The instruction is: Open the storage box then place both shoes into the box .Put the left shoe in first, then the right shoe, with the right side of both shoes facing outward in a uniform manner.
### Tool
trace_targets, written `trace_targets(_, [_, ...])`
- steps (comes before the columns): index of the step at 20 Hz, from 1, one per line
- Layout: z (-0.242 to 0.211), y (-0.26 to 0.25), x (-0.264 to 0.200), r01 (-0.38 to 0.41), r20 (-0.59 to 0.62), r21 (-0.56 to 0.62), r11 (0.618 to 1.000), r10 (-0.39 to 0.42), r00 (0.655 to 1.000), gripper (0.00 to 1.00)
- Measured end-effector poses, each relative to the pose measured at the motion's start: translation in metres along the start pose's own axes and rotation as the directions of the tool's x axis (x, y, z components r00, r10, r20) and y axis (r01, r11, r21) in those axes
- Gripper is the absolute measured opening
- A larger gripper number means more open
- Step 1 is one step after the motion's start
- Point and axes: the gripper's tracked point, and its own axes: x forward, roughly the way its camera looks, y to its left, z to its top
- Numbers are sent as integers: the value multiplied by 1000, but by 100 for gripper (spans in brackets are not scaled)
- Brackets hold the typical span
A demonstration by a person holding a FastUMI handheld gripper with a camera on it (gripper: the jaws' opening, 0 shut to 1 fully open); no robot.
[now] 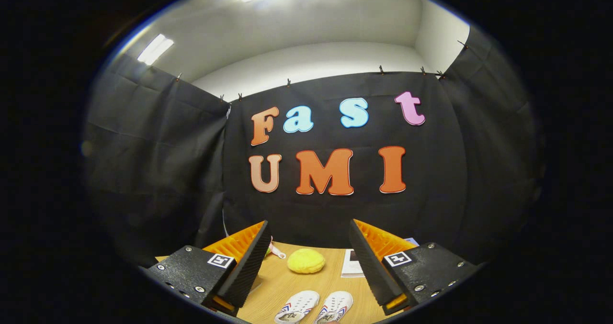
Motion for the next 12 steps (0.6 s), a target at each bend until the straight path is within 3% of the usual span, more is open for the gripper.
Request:
trace_targets(7, [-78, 50, 8, -125, -171, 69, 990, 135, 976, 98])
trace_targets(12, [-159, 94, 17, -210, -354, 228, 951, 281, 892, 98])
